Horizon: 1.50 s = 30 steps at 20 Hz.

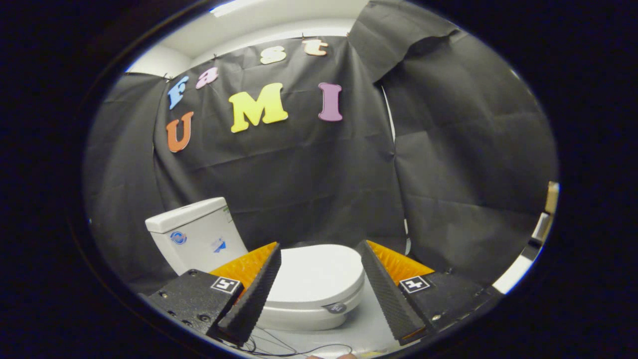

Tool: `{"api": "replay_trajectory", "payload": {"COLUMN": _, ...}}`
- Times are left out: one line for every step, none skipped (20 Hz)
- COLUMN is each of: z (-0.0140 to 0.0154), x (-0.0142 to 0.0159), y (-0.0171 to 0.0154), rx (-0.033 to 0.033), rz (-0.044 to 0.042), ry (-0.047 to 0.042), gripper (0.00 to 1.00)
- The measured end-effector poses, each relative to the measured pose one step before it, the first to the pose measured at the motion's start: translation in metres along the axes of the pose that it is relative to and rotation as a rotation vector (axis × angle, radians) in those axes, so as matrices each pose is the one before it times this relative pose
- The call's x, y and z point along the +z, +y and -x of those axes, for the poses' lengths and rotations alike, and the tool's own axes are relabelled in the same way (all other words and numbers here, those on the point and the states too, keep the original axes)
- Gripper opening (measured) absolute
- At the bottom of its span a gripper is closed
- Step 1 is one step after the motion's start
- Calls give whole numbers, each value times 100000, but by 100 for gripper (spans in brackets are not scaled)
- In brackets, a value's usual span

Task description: Open the toilet lid.

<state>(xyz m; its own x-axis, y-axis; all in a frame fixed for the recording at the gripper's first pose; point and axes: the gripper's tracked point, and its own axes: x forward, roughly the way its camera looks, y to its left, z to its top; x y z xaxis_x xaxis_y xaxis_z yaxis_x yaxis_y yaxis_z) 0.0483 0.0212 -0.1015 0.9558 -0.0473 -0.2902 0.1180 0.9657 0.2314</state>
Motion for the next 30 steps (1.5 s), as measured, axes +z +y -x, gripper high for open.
{"api": "replay_trajectory", "payload": {"z": -704, "x": -1312, "y": -86, "rx": 513, "rz": -4272, "ry": 3172, "gripper": 100}}
{"api": "replay_trajectory", "payload": {"z": -678, "x": -1271, "y": 59, "rx": 1185, "rz": -5176, "ry": 3499, "gripper": 100}}
{"api": "replay_trajectory", "payload": {"z": -639, "x": -1207, "y": -22, "rx": 1036, "rz": -6084, "ry": 3534, "gripper": 100}}
{"api": "replay_trajectory", "payload": {"z": -929, "x": -1378, "y": -84, "rx": 1035, "rz": -6177, "ry": 4333, "gripper": 100}}
{"api": "replay_trajectory", "payload": {"z": -1100, "x": -1315, "y": -441, "rx": 202, "rz": -5777, "ry": 3686, "gripper": 100}}
{"api": "replay_trajectory", "payload": {"z": -838, "x": -723, "y": -553, "rx": 213, "rz": -4320, "ry": 2415, "gripper": 100}}
{"api": "replay_trajectory", "payload": {"z": -632, "x": -453, "y": -719, "rx": -920, "rz": -2807, "ry": 1085, "gripper": 99}}
{"api": "replay_trajectory", "payload": {"z": -649, "x": -414, "y": -658, "rx": -1053, "rz": -1291, "ry": 863, "gripper": 99}}
{"api": "replay_trajectory", "payload": {"z": -574, "x": -515, "y": -408, "rx": -1100, "rz": -261, "ry": 876, "gripper": 99}}
{"api": "replay_trajectory", "payload": {"z": -631, "x": -346, "y": -512, "rx": -1053, "rz": 102, "ry": 830, "gripper": 99}}
{"api": "replay_trajectory", "payload": {"z": -541, "x": -289, "y": -497, "rx": -1212, "rz": -584, "ry": 1280, "gripper": 99}}
{"api": "replay_trajectory", "payload": {"z": -616, "x": -230, "y": -460, "rx": -564, "rz": -1951, "ry": 1516, "gripper": 99}}
{"api": "replay_trajectory", "payload": {"z": -570, "x": -48, "y": -596, "rx": -471, "rz": -2946, "ry": 1411, "gripper": 99}}
{"api": "replay_trajectory", "payload": {"z": -573, "x": -174, "y": -638, "rx": -294, "rz": -3062, "ry": 1513, "gripper": 99}}
{"api": "replay_trajectory", "payload": {"z": -596, "x": -595, "y": -579, "rx": -518, "rz": -2436, "ry": 1566, "gripper": 99}}
{"api": "replay_trajectory", "payload": {"z": -515, "x": -392, "y": -647, "rx": -779, "rz": -1742, "ry": 1590, "gripper": 99}}
{"api": "replay_trajectory", "payload": {"z": -563, "x": -595, "y": -468, "rx": -1069, "rz": -1252, "ry": 1840, "gripper": 99}}
{"api": "replay_trajectory", "payload": {"z": -562, "x": -375, "y": -459, "rx": -844, "rz": -1559, "ry": 1522, "gripper": 99}}
{"api": "replay_trajectory", "payload": {"z": -443, "x": -219, "y": -373, "rx": -143, "rz": -2006, "ry": 1326, "gripper": 99}}
{"api": "replay_trajectory", "payload": {"z": -390, "x": -445, "y": -352, "rx": 559, "rz": -3142, "ry": 2289, "gripper": 99}}
{"api": "replay_trajectory", "payload": {"z": -136, "x": -308, "y": -352, "rx": 772, "rz": -4045, "ry": 1794, "gripper": 99}}
{"api": "replay_trajectory", "payload": {"z": -439, "x": -225, "y": -342, "rx": 7, "rz": -3415, "ry": 1228, "gripper": 99}}
{"api": "replay_trajectory", "payload": {"z": -445, "x": -211, "y": -442, "rx": -314, "rz": -2300, "ry": 857, "gripper": 99}}
{"api": "replay_trajectory", "payload": {"z": -444, "x": -132, "y": -390, "rx": -404, "rz": -1527, "ry": 800, "gripper": 98}}
{"api": "replay_trajectory", "payload": {"z": -467, "x": -113, "y": -150, "rx": 39, "rz": -1360, "ry": 729, "gripper": 98}}
{"api": "replay_trajectory", "payload": {"z": -512, "x": -185, "y": -269, "rx": -170, "rz": -1379, "ry": 1477, "gripper": 98}}
{"api": "replay_trajectory", "payload": {"z": -350, "x": -330, "y": -236, "rx": -341, "rz": -1700, "ry": 1722, "gripper": 97}}
{"api": "replay_trajectory", "payload": {"z": -452, "x": -486, "y": -425, "rx": -779, "rz": -1743, "ry": 2169, "gripper": 96}}
{"api": "replay_trajectory", "payload": {"z": -328, "x": -245, "y": -420, "rx": -1069, "rz": -2042, "ry": 1759, "gripper": 92}}
{"api": "replay_trajectory", "payload": {"z": -423, "x": -458, "y": -310, "rx": -626, "rz": -2237, "ry": 2347, "gripper": 90}}
